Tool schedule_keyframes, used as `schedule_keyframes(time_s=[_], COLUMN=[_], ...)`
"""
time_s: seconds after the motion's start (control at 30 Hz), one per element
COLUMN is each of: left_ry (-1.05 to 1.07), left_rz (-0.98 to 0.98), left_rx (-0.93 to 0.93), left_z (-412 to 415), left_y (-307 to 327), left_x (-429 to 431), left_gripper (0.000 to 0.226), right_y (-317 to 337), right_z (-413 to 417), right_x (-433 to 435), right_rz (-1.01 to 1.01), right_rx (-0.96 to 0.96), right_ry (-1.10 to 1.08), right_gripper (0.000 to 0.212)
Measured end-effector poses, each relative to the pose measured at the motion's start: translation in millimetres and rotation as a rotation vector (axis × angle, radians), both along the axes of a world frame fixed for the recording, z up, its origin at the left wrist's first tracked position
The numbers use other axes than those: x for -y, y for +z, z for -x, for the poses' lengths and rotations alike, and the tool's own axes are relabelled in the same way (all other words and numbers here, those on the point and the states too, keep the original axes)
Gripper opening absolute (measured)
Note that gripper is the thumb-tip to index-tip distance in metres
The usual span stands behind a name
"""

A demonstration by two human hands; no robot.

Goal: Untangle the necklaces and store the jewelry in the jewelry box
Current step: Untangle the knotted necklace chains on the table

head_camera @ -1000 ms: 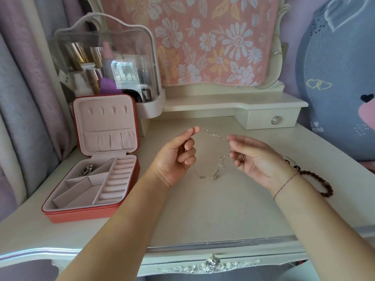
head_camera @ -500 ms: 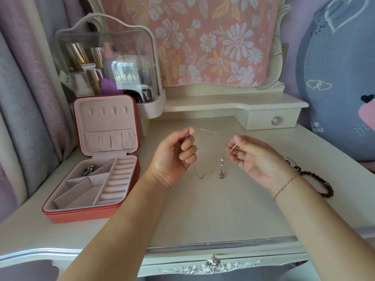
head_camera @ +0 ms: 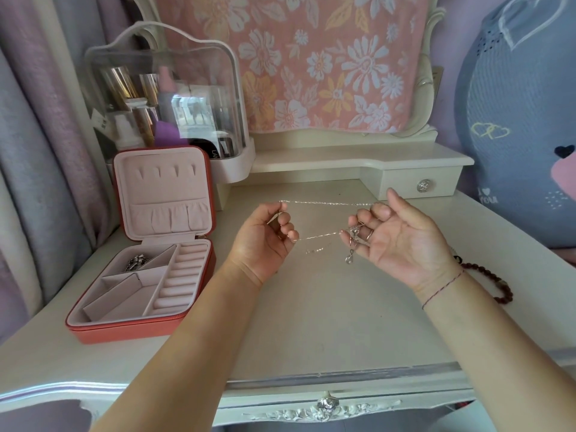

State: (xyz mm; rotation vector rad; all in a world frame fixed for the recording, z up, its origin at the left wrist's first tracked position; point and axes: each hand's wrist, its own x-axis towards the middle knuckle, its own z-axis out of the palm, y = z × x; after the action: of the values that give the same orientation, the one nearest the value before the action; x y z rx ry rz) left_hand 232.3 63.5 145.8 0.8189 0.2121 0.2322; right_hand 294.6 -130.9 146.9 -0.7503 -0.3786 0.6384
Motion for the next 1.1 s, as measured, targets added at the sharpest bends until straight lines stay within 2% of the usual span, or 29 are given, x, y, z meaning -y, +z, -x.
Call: schedule_keyframes(time_s=[0.17,0.3,0.43,0.53,0.57,0.67,0.73,0.8,0.87,0.97,1.1], left_ry=[0.106,0.166,0.235,0.295,0.306,0.294,0.244,0.187,0.152,0.137,0.092], left_rz=[-0.029,-0.376,-0.718,-0.871,-0.907,-1.043,-1.087,-1.097,-1.128,-1.152,-1.015], left_rx=[-0.058,-0.134,-0.165,-0.115,-0.089,-0.005,0.044,0.073,0.099,0.106,0.11], left_z=[-2.2,-3.8,-3.5,-1.1,-0.4,0.4,1.2,1.7,1.1,-1.4,-1.6], left_y=[-1.7,-5.2,-7.7,-7.8,-7.7,-9.2,-9.2,-10.0,-12.1,-16.1,-14.4], left_x=[-2.5,2.5,9.3,15.6,17.6,20.8,23.2,25.4,27.2,27.6,25.9], left_gripper=[0.014,0.016,0.015,0.005,0.004,0.021,0.025,0.018,0.01,0.016,0.011], right_y=[0.5,2.0,0.6,-1.6,-1.9,-4.1,-4.6,-3.4,-1.7,-0.9,-1.7], right_z=[-2.2,1.8,2.4,2.7,2.7,0.2,-0.7,0.8,2.2,3.7,4.9], right_x=[1.9,0.6,-0.1,0.3,0.0,-1.3,-1.7,-2.6,-2.8,-3.2,-4.0], right_rz=[0.028,0.08,0.046,0.085,0.095,0.095,0.14,0.173,0.181,0.185,0.206], right_rx=[0.026,0.039,0.082,0.124,0.139,0.215,0.291,0.336,0.34,0.342,0.373], right_ry=[0.016,-0.015,0.078,0.072,0.079,0.14,0.142,0.133,0.139,0.158,0.161], right_gripper=[0.039,0.013,0.03,0.015,0.017,0.041,0.063,0.073,0.077,0.08,0.076])
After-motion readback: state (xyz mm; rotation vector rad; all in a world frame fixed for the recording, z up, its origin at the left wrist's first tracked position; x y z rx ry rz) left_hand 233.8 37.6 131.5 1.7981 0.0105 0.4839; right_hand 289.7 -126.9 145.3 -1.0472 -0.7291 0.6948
